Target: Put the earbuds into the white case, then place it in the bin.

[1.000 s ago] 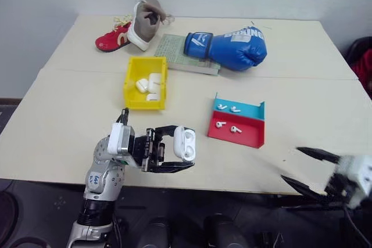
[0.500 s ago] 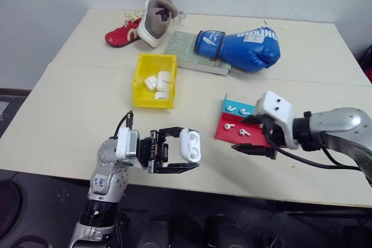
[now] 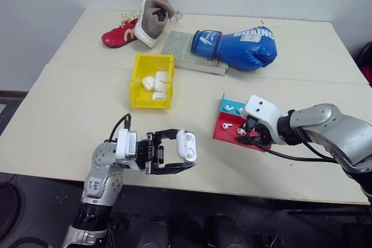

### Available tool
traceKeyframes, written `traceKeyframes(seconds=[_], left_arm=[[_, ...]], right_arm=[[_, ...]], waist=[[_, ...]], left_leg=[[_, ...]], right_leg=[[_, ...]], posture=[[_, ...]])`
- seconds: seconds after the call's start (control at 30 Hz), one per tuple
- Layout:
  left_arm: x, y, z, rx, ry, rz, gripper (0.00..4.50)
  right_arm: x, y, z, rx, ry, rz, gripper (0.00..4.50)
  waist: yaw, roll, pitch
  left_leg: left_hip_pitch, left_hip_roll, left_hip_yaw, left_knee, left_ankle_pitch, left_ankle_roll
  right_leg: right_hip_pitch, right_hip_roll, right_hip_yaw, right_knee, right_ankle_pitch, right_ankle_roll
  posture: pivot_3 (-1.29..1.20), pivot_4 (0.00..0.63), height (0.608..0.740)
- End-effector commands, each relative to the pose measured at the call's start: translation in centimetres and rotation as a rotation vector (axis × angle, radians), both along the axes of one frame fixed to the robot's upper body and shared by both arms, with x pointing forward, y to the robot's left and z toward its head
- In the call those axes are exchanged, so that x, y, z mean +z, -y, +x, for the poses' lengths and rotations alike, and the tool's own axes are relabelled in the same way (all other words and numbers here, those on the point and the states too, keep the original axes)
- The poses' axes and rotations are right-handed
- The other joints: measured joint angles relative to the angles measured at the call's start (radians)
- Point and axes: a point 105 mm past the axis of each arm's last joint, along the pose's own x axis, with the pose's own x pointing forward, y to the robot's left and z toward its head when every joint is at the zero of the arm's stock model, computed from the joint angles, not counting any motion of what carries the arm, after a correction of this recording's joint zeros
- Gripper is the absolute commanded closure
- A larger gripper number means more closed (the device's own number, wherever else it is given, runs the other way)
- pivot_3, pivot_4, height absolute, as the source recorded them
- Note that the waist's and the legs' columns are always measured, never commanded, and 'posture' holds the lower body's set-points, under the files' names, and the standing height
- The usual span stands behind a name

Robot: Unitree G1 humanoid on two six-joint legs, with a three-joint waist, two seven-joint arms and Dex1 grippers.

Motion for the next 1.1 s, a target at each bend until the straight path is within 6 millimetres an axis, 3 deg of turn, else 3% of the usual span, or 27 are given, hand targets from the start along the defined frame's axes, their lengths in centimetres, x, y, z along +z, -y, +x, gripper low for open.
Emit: traceKeyframes(seconds=[0.03,0.6,0.97,1.1], left_arm=[[0.2,0.2,-0.6,0.002,0.032,-0.003,1.71],[-1.0,0.0,-1.1,0.008,0.016,0.002,1.71],[-1.1,-0.5,-1.1,0.018,0.017,0.009,1.71],[-1.0,-0.4,-1.1,0.017,0.017,0.007,1.71]], right_arm=[[0.2,0.1,0.4,0.008,0.024,-0.022,2.02],[-1.0,0.0,2.7,0.002,0.032,-0.033,2.02],[-1.4,-0.2,3.0,0.024,0.019,-0.059,2.02],[-1.5,-0.1,2.9,0.03,0.014,-0.066,2.97]], waist=[[-0.001,0.0,0.0],[-0.002,0.0,0.0],[-0.003,0.0,0.0],[-0.003,0.0,0.0]], left_leg=[[0.0,0.0,0.0,0.0,0.0,0.0],[0.0,0.0,0.0,0.0,0.0,0.0],[0.0,0.0,0.0,0.0,0.0,0.0],[0.0,0.0,0.0,0.0,0.0,0.0]], right_leg=[[0.0,0.0,0.0,0.0,0.0,0.0],[0.0,0.0,0.0,0.0,0.0,0.0],[0.0,0.0,0.0,0.0,0.0,0.0],[0.0,0.0,0.0,0.0,0.0,0.0]], posture=[[0.0,0.15,0.74],[0.0,0.15,0.74],[0.0,0.15,0.74],[0.0,0.15,0.74]])
